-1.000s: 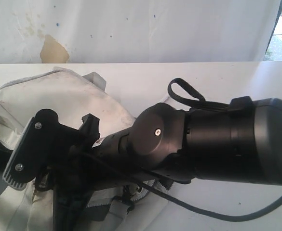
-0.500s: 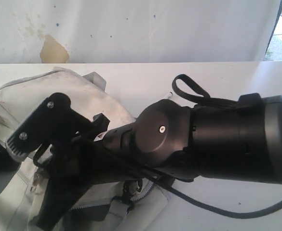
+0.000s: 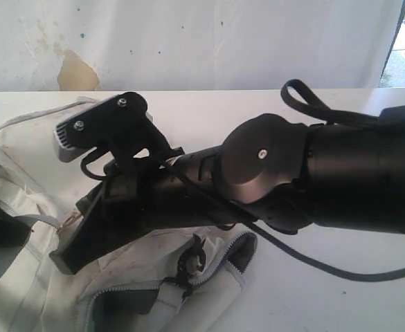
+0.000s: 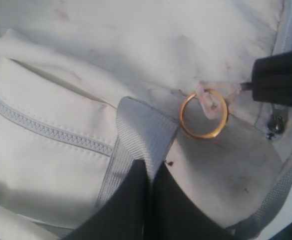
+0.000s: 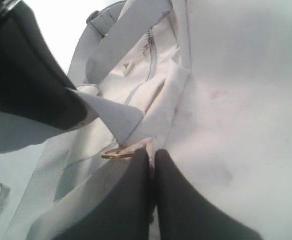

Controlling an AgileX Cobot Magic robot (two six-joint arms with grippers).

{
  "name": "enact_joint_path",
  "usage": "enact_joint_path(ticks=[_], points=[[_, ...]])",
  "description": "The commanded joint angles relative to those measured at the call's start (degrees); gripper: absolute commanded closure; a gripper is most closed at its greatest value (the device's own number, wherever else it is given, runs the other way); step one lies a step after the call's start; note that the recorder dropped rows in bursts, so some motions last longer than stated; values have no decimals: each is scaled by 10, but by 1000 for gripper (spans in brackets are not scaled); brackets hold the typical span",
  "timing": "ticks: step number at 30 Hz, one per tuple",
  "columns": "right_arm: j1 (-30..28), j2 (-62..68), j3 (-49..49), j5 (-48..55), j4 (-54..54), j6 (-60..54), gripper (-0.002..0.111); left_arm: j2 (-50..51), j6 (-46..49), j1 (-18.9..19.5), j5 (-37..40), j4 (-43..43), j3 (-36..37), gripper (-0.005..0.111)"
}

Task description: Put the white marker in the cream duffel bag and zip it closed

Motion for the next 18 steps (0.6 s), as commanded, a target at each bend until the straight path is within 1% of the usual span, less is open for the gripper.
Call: enact_joint_path(ticks=[1,5,10,14,18], points=[[-27,-7,-1,-6,1,5,108,-5,-2,-1,6,4,-4,107],[-48,-7,-1,-3,1,5,108,-5,-2,-1,17,9,-4,107],[-64,-11,2,43,-7,19,108,-5,-20,-1,24,33,-4,107],[-74,-26,16,35,-17,19,108,-5,-42,-1,28,67,-4,107],[-95,-40,28,25,-17,22,108,-5,-44,-1,29,69,-4,107]])
